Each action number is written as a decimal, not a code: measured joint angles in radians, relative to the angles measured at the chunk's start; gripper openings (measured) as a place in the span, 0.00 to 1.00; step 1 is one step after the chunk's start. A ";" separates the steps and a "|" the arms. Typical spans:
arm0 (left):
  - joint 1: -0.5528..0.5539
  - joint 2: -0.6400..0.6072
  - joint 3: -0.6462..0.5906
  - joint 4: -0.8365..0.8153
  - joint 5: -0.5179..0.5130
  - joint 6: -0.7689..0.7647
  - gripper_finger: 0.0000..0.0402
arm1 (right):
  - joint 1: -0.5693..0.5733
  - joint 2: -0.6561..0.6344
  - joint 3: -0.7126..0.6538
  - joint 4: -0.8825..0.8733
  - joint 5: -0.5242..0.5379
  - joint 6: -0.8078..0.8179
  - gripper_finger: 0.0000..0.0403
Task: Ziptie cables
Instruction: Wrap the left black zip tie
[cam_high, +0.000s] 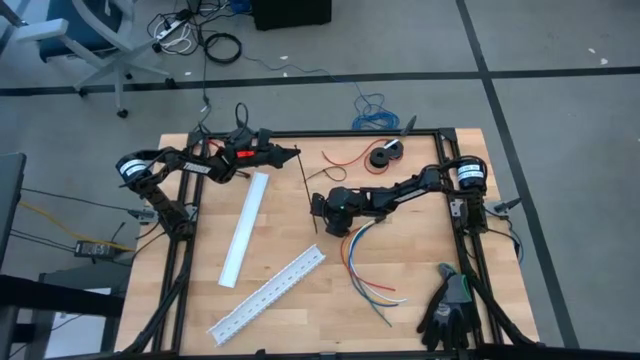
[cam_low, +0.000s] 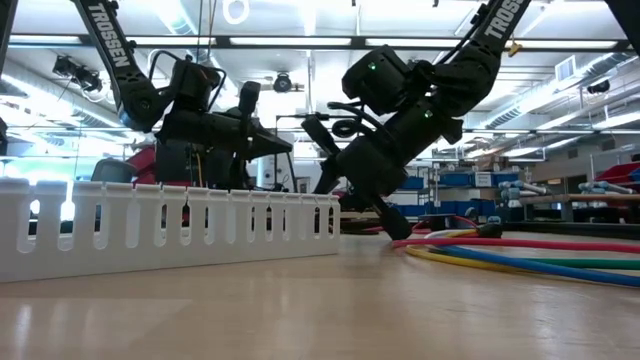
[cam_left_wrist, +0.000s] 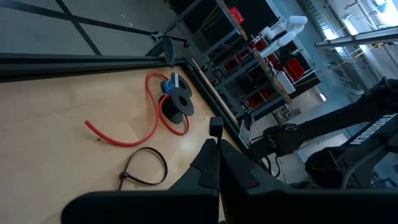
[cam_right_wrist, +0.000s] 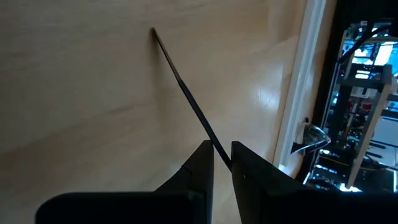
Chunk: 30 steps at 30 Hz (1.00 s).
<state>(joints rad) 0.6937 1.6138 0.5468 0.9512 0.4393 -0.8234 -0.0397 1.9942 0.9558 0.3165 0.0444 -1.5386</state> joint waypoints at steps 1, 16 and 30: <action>0.000 0.000 0.000 0.000 0.000 0.000 0.00 | -0.002 0.000 0.000 0.000 -0.005 0.012 0.11; -0.002 0.000 0.000 0.000 -0.011 -0.001 0.00 | -0.017 0.001 -0.007 0.068 -0.069 -0.028 0.11; -0.002 0.000 0.000 0.002 -0.028 -0.001 0.00 | -0.017 0.008 -0.001 0.023 -0.158 -0.076 0.07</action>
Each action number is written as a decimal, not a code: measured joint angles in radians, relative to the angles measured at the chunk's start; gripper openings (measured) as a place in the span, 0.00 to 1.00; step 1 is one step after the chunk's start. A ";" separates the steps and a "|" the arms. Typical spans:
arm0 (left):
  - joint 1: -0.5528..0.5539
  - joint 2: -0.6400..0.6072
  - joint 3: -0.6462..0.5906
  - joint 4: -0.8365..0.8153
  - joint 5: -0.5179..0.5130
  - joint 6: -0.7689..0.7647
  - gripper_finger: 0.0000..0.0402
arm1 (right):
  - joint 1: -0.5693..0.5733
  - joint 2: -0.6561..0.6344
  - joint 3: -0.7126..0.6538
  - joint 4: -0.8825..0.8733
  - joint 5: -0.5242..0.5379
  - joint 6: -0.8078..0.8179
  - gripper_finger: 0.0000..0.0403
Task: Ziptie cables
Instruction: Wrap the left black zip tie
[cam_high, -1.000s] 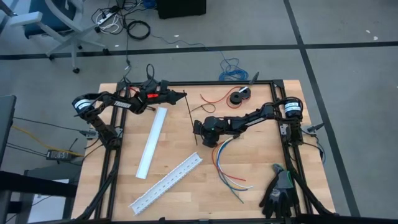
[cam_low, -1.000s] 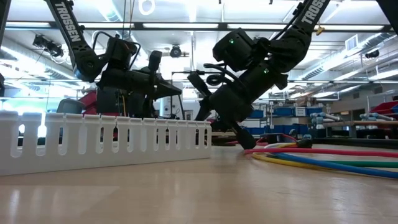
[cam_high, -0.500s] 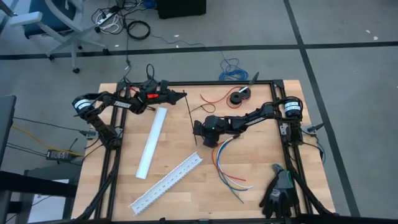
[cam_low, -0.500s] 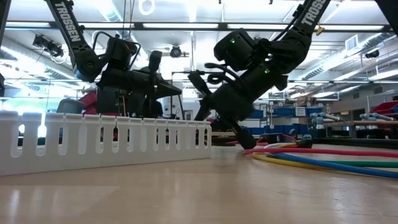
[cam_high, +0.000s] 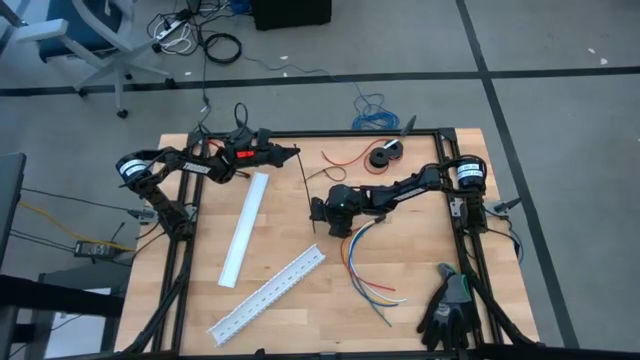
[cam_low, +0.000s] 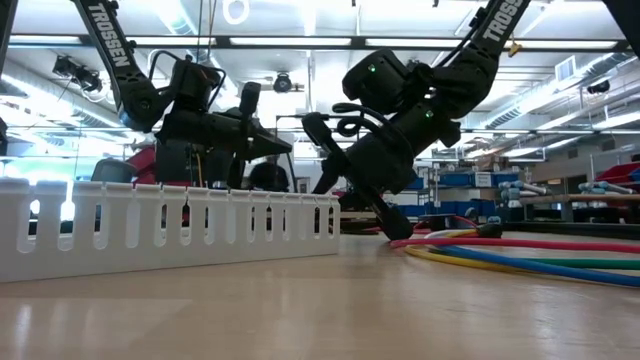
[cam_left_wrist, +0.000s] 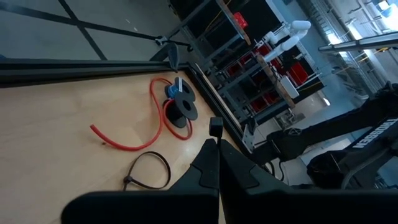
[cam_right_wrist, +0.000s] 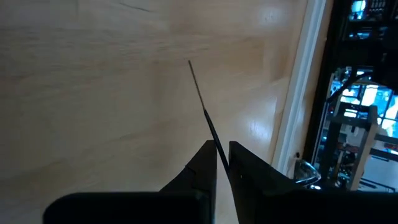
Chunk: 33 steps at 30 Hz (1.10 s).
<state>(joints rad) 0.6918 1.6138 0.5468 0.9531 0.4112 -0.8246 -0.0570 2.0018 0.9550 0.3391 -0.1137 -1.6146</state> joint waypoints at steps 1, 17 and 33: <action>0.000 0.000 0.000 0.000 -0.002 0.000 0.00 | 0.000 0.000 0.000 0.001 -0.007 0.008 0.06; 0.000 0.000 0.000 -0.007 -0.057 0.039 0.00 | -0.025 -0.002 -0.007 0.109 0.016 0.347 0.00; -0.209 0.001 -0.057 0.072 -0.208 0.491 0.00 | -0.267 -0.062 -0.008 0.320 -0.435 1.658 0.00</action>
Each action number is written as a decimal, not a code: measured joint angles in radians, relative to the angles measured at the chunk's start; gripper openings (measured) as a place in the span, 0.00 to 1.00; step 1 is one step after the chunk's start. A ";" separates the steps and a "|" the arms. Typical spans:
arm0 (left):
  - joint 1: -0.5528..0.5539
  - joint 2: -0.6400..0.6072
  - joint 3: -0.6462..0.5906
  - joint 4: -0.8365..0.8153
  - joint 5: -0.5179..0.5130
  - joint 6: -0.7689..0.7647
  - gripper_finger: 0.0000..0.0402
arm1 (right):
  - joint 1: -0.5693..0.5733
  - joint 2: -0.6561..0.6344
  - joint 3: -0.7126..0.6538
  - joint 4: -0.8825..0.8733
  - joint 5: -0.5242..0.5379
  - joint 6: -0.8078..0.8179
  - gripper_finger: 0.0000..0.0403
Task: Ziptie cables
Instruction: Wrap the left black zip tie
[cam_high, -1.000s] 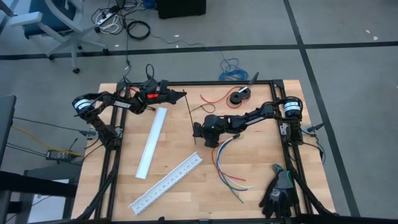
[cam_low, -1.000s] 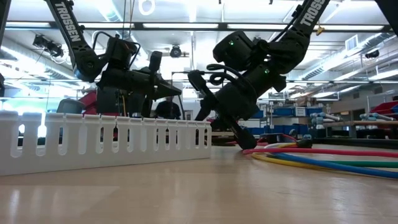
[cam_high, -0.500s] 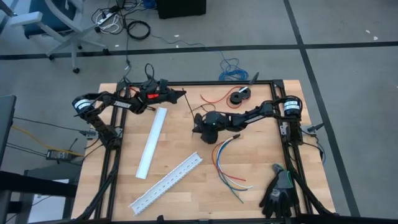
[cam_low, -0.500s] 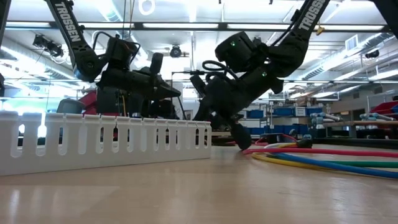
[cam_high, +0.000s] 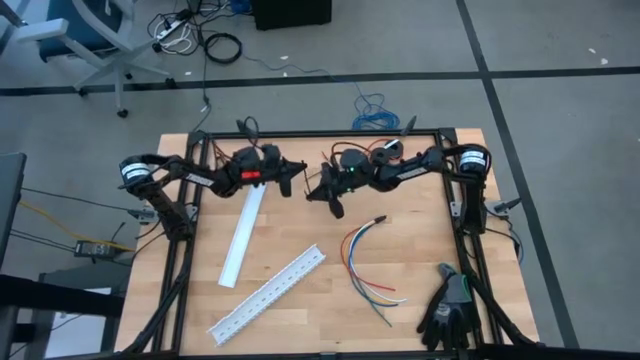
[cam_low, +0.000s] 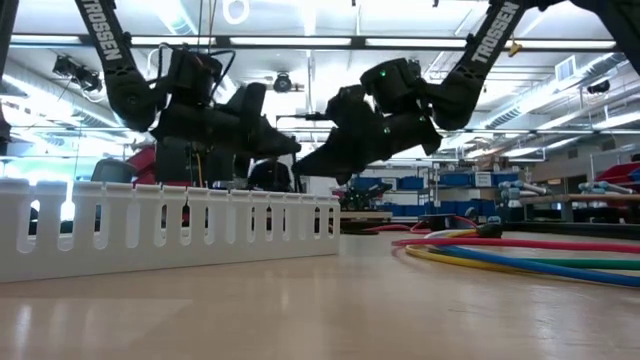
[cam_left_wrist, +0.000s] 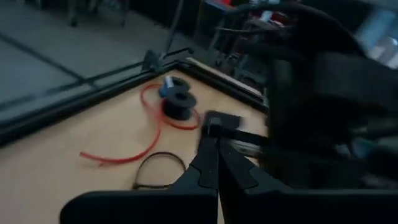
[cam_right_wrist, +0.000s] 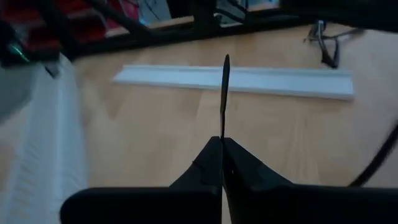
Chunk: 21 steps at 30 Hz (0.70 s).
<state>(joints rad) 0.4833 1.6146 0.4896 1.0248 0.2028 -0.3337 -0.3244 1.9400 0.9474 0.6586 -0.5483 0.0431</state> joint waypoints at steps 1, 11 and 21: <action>-0.013 0.000 -0.002 0.022 -0.004 0.029 0.00 | -0.007 0.000 0.000 0.000 -0.017 0.028 0.00; -0.088 0.000 -0.003 0.071 -0.122 0.332 0.00 | -0.012 0.000 0.001 0.067 -0.093 0.257 0.00; -0.122 0.000 -0.029 0.084 -0.176 0.469 0.00 | -0.046 -0.003 -0.072 0.274 -0.136 0.436 0.00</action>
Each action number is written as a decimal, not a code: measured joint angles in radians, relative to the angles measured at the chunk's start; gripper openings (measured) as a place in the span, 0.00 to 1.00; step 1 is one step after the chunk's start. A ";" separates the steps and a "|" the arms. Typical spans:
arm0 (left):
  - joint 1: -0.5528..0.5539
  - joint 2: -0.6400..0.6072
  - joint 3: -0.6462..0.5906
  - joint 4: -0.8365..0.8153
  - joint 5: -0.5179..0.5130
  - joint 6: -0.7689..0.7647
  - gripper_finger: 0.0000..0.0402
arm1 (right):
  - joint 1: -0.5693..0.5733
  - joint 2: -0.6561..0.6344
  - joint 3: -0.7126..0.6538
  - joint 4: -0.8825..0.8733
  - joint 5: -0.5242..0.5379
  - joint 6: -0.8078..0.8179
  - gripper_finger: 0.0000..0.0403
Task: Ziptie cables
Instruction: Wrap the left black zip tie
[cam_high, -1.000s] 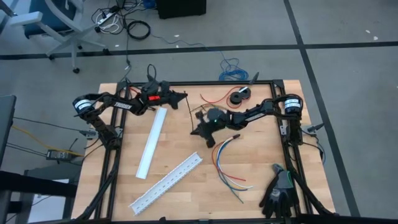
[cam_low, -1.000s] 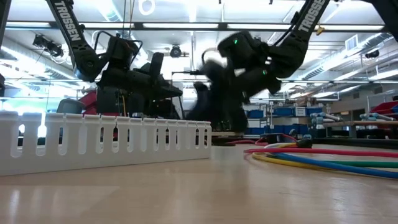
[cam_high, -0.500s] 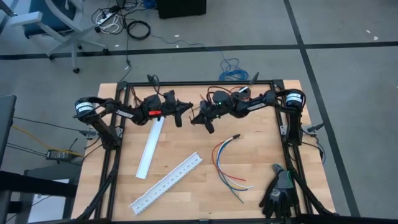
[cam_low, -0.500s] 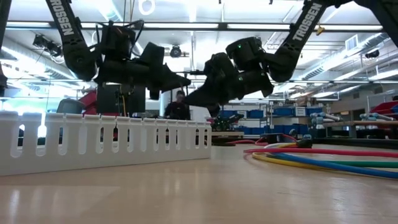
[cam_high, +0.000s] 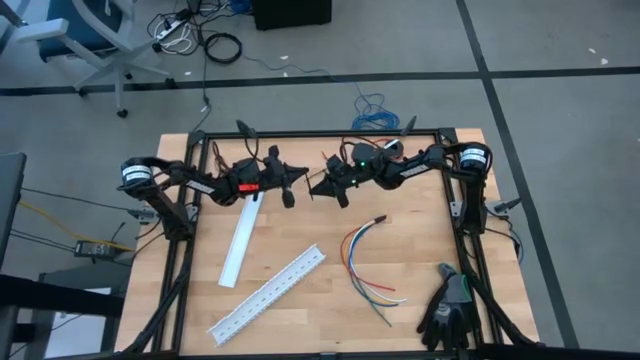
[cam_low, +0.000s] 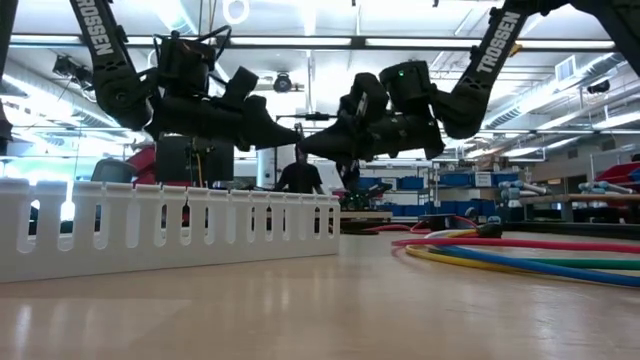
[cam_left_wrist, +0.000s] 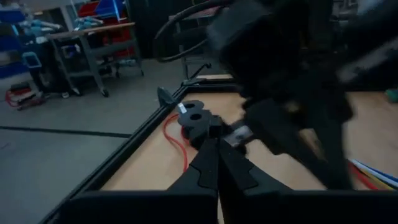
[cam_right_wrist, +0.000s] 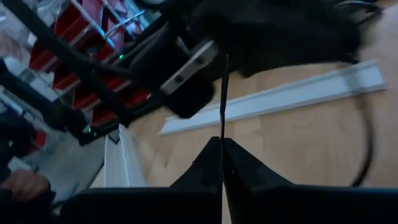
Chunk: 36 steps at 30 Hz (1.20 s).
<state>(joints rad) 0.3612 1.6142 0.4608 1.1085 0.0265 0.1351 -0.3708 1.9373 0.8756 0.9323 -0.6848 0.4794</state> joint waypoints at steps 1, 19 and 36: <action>-0.006 0.000 -0.001 0.003 0.001 0.015 0.00 | -0.004 0.000 -0.003 0.008 0.000 0.011 0.00; -0.055 0.000 0.000 0.022 -0.021 0.178 0.00 | -0.010 0.000 -0.003 0.014 0.030 0.027 0.00; -0.071 0.000 0.001 -0.014 -0.060 0.276 0.00 | -0.010 0.000 -0.003 0.013 0.057 0.077 0.00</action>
<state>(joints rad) 0.2903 1.6138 0.4618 1.0946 -0.0334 0.4109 -0.3808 1.9369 0.8730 0.9455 -0.6277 0.5563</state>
